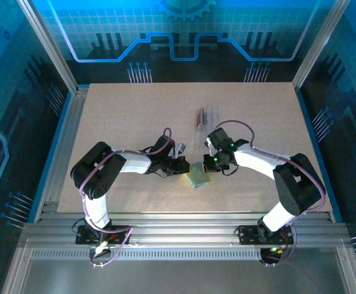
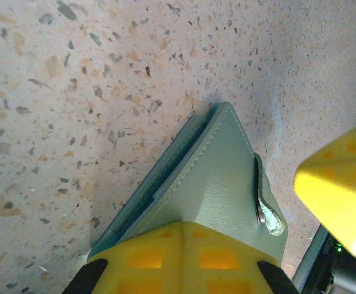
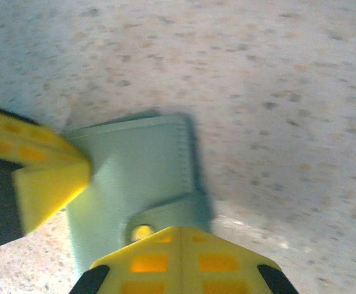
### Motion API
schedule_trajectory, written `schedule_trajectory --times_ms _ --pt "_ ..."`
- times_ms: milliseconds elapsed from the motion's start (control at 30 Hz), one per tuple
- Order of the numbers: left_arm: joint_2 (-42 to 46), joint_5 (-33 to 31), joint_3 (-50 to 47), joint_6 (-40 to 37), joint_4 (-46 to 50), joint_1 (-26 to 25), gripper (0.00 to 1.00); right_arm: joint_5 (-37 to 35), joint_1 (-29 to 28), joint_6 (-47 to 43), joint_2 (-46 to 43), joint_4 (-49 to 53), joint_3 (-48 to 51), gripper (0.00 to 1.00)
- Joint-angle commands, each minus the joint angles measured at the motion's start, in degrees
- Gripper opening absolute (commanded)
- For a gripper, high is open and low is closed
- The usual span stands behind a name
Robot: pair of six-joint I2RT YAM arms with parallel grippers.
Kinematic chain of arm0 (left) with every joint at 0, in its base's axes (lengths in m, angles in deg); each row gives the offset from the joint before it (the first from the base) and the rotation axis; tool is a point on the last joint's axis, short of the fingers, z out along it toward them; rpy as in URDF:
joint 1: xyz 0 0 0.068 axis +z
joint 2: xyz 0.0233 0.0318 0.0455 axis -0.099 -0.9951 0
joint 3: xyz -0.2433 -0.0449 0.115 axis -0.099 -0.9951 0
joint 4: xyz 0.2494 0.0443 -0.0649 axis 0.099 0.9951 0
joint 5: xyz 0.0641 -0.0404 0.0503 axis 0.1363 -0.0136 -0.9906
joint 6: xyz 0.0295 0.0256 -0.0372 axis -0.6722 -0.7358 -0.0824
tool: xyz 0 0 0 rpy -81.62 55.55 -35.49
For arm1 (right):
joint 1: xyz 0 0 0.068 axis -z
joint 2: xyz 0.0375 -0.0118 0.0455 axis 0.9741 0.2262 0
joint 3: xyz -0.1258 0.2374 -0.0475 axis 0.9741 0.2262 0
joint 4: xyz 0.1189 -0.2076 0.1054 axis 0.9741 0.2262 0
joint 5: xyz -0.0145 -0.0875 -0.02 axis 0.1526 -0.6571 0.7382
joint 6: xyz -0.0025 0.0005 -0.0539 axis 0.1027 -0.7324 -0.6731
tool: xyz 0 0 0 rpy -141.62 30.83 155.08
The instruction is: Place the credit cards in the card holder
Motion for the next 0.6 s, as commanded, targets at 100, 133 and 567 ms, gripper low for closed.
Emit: schedule_trajectory --times_ms 100,133,567 --pt "-6.53 -10.07 -4.28 -1.04 9.64 -0.22 0.0 -3.07 -1.32 -0.28 -1.07 3.66 -0.13 0.0" --pt "-6.46 -9.88 -4.27 -1.0 9.63 -0.17 0.0 -4.21 -2.6 -0.64 -0.9 4.28 -1.01 0.0" --pt "-5.94 -9.68 -4.46 -1.05 9.6 -0.15 0.0 -16.18 -12.82 -3.38 4.91 7.68 -8.27 0.4"
